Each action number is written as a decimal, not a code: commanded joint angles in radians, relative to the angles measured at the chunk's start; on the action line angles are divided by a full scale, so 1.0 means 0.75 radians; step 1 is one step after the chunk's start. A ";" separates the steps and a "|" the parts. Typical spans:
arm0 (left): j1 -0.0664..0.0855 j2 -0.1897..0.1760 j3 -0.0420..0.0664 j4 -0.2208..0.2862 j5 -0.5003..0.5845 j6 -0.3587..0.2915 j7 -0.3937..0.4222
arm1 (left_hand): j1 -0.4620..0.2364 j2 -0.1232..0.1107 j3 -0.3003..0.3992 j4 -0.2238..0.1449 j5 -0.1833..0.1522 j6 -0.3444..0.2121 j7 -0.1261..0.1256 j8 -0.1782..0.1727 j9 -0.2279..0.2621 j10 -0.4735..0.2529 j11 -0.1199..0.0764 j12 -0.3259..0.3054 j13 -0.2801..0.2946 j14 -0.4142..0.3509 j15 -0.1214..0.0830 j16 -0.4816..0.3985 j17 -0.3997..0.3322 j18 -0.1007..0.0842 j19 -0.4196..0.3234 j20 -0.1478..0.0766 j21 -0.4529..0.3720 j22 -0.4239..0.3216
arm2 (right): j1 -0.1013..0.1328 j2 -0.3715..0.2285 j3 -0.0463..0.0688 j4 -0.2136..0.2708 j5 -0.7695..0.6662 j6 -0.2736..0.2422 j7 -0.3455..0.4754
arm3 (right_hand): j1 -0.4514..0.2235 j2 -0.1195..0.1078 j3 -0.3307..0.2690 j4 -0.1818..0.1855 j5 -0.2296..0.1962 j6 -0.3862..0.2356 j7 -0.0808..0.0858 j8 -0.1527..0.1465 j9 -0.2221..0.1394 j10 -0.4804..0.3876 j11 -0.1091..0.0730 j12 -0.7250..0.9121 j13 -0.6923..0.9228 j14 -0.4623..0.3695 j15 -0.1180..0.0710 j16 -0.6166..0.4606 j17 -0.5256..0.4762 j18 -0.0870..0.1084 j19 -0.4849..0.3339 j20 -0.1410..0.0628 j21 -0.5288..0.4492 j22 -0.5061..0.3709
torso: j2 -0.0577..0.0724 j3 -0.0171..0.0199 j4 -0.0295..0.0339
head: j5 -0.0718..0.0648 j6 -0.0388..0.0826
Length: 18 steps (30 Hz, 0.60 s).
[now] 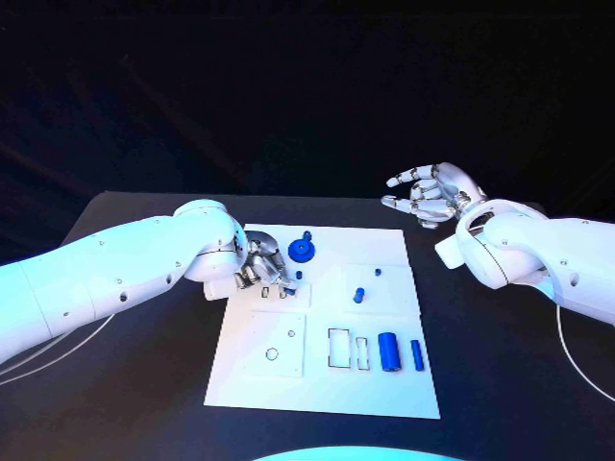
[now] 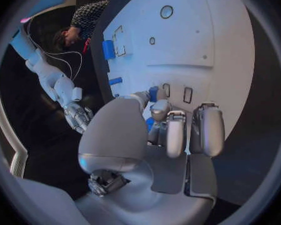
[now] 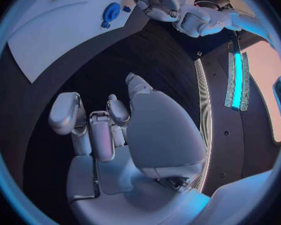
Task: Assemble the parts on the task board
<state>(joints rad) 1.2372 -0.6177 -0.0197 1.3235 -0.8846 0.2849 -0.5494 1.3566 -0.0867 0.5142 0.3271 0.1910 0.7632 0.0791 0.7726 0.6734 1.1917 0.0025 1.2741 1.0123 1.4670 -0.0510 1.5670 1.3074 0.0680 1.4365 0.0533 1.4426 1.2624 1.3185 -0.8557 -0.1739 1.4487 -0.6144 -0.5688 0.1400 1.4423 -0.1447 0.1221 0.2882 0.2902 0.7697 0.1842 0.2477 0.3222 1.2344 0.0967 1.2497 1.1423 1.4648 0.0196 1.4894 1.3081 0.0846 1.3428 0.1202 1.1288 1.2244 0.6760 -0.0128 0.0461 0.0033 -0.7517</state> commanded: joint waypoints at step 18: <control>0.001 -0.057 0.001 0.048 0.082 -0.036 0.054 | -0.168 -0.135 0.495 -0.251 0.016 0.011 0.001 0.047 0.111 0.047 0.003 0.006 0.030 0.137 -0.006 0.003 0.348 -0.008 -0.004 0.001 0.004 0.007 | -0.002 0.003 0.000 -0.003 -0.008 0.038 -0.005 | -0.001 0.016 0.010 0.000 -0.003 0.004 -0.004 0.008 0.001 0.004 -0.005 -0.003 -0.001 0.069 -0.005 -0.004 0.059 0.027 -0.012 0.000 -0.005 -0.002 | -0.001 0.0009 0.0012 | 0.007 -0.002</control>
<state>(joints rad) 1.2372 -0.6586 -0.0197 1.3520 -0.8545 0.2790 -0.5328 1.2384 -0.1897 0.7045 0.3127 0.1998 0.7639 0.0822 0.8009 0.7573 1.2218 0.0058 1.2744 1.0337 1.4669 -0.0512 1.5670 1.3074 0.0681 1.4364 0.0534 1.4426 1.2662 1.3174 -0.8541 -0.1741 1.4458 -0.6147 -0.5568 0.1331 1.4424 -0.1447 0.1220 0.2882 0.2902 0.7696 0.1841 0.2477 0.3221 1.2344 0.0967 1.2497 1.1423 1.4648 0.0196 1.4894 1.3079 0.0845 1.3428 0.1201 1.1288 1.2245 0.6760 -0.0128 0.0468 0.0081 -0.7527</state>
